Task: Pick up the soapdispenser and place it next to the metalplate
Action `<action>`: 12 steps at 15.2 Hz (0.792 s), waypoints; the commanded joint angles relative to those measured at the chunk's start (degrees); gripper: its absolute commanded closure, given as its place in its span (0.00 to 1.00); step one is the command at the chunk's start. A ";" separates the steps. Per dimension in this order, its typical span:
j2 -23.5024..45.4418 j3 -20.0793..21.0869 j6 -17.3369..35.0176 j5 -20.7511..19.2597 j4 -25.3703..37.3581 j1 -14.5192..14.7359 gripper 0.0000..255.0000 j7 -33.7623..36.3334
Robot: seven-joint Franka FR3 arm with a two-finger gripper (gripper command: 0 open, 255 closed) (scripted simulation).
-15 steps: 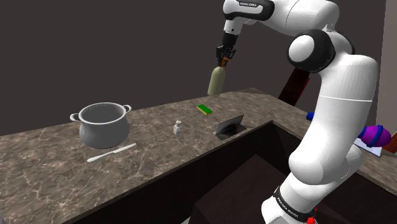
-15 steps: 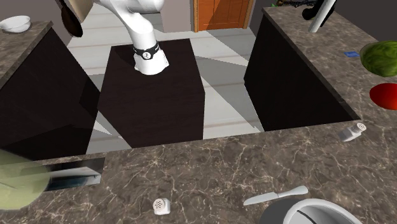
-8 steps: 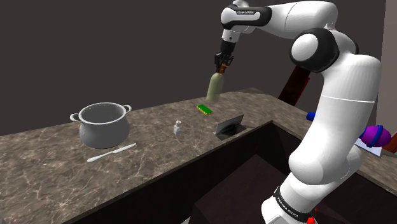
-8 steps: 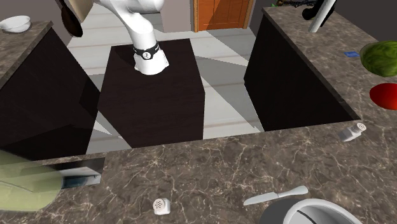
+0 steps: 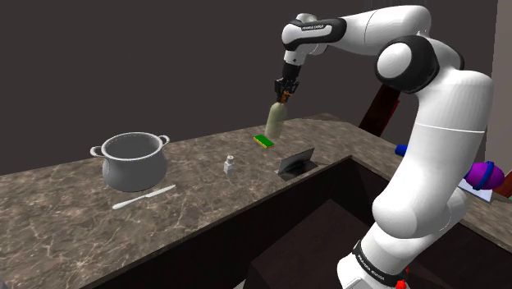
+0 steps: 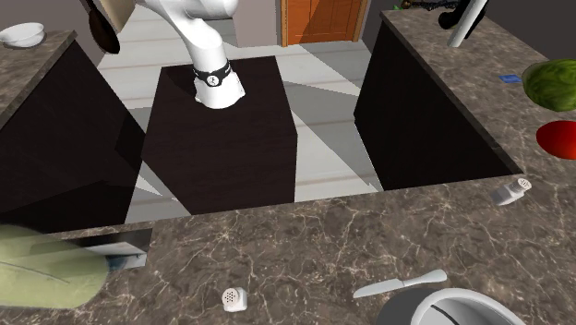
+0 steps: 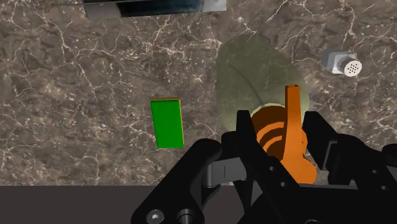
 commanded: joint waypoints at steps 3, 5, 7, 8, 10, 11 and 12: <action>-0.13 0.00 3.26 0.02 -3.33 0.00 1.00 -0.07; -0.01 0.00 4.75 0.03 -4.70 0.00 1.00 -0.11; 0.17 0.00 6.22 0.03 -5.99 0.00 1.00 -0.14; 0.28 0.00 6.95 0.03 -6.61 0.00 1.00 -0.16; 0.53 0.00 8.39 0.04 -7.80 0.00 1.00 -0.19; 0.67 0.00 9.10 0.04 -8.38 0.00 1.00 -0.20; 0.82 0.00 9.81 0.04 -8.93 0.00 1.00 -0.22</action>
